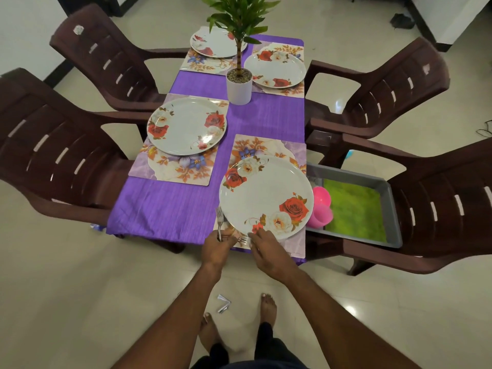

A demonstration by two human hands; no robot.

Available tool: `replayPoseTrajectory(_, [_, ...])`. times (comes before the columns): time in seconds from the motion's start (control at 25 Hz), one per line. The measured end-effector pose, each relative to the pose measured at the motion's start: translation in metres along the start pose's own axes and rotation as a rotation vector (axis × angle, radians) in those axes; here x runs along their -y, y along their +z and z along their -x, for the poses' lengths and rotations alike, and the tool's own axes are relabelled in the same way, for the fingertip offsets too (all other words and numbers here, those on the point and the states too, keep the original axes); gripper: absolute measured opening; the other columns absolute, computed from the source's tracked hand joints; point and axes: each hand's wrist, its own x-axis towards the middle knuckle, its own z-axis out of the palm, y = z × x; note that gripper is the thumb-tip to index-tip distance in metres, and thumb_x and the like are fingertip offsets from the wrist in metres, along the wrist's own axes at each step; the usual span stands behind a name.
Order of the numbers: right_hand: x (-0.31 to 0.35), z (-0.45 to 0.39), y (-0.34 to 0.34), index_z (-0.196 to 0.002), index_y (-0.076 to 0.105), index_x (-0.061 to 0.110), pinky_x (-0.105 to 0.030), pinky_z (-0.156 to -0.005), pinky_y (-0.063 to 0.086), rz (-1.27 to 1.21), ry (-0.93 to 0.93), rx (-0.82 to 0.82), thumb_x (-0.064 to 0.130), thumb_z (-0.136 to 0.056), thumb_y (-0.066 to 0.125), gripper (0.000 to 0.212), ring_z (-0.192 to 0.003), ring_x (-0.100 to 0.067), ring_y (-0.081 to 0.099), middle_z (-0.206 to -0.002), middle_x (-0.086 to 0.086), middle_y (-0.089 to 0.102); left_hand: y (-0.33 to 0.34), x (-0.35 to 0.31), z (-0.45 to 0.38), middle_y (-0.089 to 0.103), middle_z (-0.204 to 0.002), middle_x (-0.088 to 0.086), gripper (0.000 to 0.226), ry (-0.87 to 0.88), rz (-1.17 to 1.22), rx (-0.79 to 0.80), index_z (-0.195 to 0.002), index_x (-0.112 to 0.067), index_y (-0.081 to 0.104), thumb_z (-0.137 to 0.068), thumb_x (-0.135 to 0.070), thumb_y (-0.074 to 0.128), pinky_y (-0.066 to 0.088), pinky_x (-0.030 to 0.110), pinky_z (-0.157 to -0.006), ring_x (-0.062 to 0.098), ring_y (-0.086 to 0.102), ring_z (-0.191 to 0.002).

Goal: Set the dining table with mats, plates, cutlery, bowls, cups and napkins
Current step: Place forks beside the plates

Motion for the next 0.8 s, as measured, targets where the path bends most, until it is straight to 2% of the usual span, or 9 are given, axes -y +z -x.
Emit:
replayPoseTrajectory(0.12, [0.0,-0.004,-0.003,-0.142,0.05,0.01,-0.036,-0.103,0.041,0.035,-0.068,0.015,0.002,-0.094,0.055,0.049,-0.118,-0.026,0.046,-0.135,-0.01,0.053,0.002,-0.004,0.001,0.069,-0.092,-0.001,0.017,-0.106,0.058,-0.02,-0.101,-0.012,0.068,-0.087,-0.012,0.078,0.044,0.032,-0.074,0.011,0.06,-0.083])
replayPoseTrajectory(0.24, [0.001,-0.003,-0.005,-0.136,0.054,0.011,-0.034,-0.095,0.047,0.129,-0.107,0.007,-0.011,-0.083,0.064,0.058,-0.117,-0.027,0.049,-0.133,-0.009,0.055,0.006,-0.005,-0.005,0.066,-0.094,0.007,0.02,-0.156,0.08,-0.128,-0.1,-0.008,0.066,-0.085,-0.004,0.078,0.044,0.031,-0.079,0.022,0.059,-0.085])
replayPoseTrajectory(0.36, [-0.005,0.01,-0.005,-0.123,0.063,0.01,-0.034,-0.069,0.056,0.249,-0.089,-0.109,-0.008,-0.069,0.079,0.059,-0.1,-0.028,0.062,-0.12,-0.009,0.065,0.01,-0.002,-0.012,0.068,-0.1,0.01,0.022,-0.182,0.029,-0.184,-0.1,-0.007,0.066,-0.082,-0.006,0.08,0.046,0.031,-0.079,0.028,0.06,-0.092])
replayPoseTrajectory(0.48, [-0.018,0.027,-0.005,-0.106,0.069,0.016,-0.029,-0.053,0.05,0.326,-0.053,-0.154,0.0,-0.061,0.089,0.052,-0.083,-0.023,0.063,-0.1,-0.002,0.068,0.016,0.002,-0.013,0.071,-0.106,0.013,0.026,-0.189,-0.035,-0.203,-0.103,-0.004,0.068,-0.082,-0.009,0.081,0.049,0.033,-0.078,0.029,0.063,-0.094])
replayPoseTrajectory(0.6, [-0.032,0.033,-0.003,-0.101,0.071,0.018,-0.031,-0.056,0.05,0.306,0.022,-0.168,0.003,-0.065,0.088,0.043,-0.083,-0.021,0.063,-0.094,0.001,0.069,0.02,0.006,-0.011,0.069,-0.105,0.012,0.025,-0.171,-0.106,-0.229,-0.101,-0.005,0.065,-0.083,-0.011,0.081,0.051,0.034,-0.079,0.031,0.065,-0.095])
replayPoseTrajectory(0.72, [-0.038,0.032,-0.003,-0.097,0.075,0.02,-0.032,-0.062,0.051,0.292,0.079,-0.172,0.005,-0.07,0.086,0.033,-0.084,-0.02,0.063,-0.093,0.003,0.071,0.023,0.007,-0.008,0.07,-0.108,0.012,0.033,-0.165,-0.161,-0.256,-0.108,-0.004,0.066,-0.082,-0.015,0.082,0.053,0.036,-0.08,0.033,0.066,-0.099])
replayPoseTrajectory(0.8, [-0.039,0.03,-0.005,-0.095,0.076,0.02,-0.032,-0.062,0.051,0.284,0.084,-0.174,0.004,-0.07,0.086,0.031,-0.084,-0.019,0.063,-0.091,0.004,0.071,0.025,0.008,-0.006,0.071,-0.106,0.012,0.032,-0.142,-0.206,-0.274,-0.108,-0.003,0.066,-0.082,-0.015,0.081,0.049,0.033,-0.075,0.033,0.067,-0.097])
